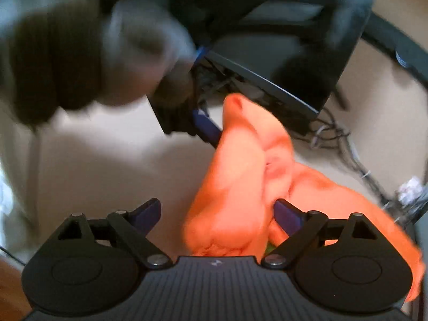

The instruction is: Fold clothes

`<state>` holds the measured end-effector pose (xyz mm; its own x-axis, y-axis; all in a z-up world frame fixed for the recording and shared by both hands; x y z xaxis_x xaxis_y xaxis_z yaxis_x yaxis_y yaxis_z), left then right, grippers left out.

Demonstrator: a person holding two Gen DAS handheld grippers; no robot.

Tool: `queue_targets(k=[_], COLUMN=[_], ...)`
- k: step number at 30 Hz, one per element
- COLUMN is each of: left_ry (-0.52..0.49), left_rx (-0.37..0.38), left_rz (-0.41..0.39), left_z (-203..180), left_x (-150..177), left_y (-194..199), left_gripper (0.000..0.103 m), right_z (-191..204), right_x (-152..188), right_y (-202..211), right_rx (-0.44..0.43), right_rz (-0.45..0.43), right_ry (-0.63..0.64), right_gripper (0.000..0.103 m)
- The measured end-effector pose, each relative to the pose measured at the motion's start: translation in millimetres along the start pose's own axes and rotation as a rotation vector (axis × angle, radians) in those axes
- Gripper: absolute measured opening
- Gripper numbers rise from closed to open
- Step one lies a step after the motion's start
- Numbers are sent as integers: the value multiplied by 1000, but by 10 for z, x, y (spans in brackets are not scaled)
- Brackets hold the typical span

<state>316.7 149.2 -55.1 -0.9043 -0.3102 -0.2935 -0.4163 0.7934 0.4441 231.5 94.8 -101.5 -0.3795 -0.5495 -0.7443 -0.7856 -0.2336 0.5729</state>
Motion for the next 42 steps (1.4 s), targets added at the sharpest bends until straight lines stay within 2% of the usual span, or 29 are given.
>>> queue_targets(k=[1,2,3,4,7,9,12,16,18,20,22,24,27,29,30,31,33,36,40,42], left_ry=[-18,-37,-55,-69,-94,-98,-74,-51,-59,-80,-107,-144,-215,-234,-238,-241,-263,-301,-262,-214], left_rx=[7,14,21,24,-12,-44,-50,-42,-46,-50,-76,-117,-184,-197,-198,-200,-217,-232,-236,-211], left_rz=[-10,-20,-31,-52,-115,-131,-128,-116,-96,-76,-58,-34,-3,22,33,44,76,124,121,99], left_z=[-50,-100,-151,-181,-141,-75,16,70,32,-24,-78,-139,-222,-279,-302,-325,-378,-419,-398,-392], left_x=[-10,-20,-30,-54,-110,-109,-42,63,94,90,70,55,70,83,87,107,169,194,97,67], left_y=[28,57,86,135,295,343,346,293,153,-51,-323,-596,-948,-1151,-1243,-1320,-1482,-1683,-1716,-1630], left_gripper=[103,103,103,103,103,103,103,103,103,103,103,103,103,103,103,103,103,103,103,103], right_z=[-94,-199,-358,-498,-807,-1011,-1334,-1559,-1670,-1708,-1747,-1753,-1815,-1774,-1745,-1636,-1421,-1220,-1180,-1230], right_x=[-20,-43,-82,-110,-154,-108,100,385,596,805,944,1039,1056,848,737,630,412,418,484,530], right_y=[-56,-103,-101,-80,1,7,54,198,249,300,359,393,537,625,671,706,781,848,622,450], right_rx=[12,22,15,1,-60,-167,-397,-697,-726,-606,-426,-284,-127,45,127,206,337,190,118,101], right_rz=[9,17,17,13,14,43,36,-86,-138,-117,-41,17,4,5,3,-12,-39,-58,-15,21], right_ry=[-57,-121,-218,-292,-468,-679,-1134,-1616,-1770,-1790,-1697,-1600,-1424,-1071,-891,-703,-348,-254,-199,-206], right_gripper=[70,62,45,36,26,21,18,18,18,18,18,19,21,28,35,48,67,67,67,67])
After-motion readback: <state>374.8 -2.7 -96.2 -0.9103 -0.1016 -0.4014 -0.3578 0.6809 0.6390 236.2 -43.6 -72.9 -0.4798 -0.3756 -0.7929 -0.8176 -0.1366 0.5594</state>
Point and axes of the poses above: each gripper's, at about its wrist camera, not at the fingertips, and y roughly against the way its jaws point, z to its left, x to its underside, the point moved 5 cm from there along -y, roughly the way its jaws point, and after that the axes turned 1 degree about -y, right-handed, at the moved point
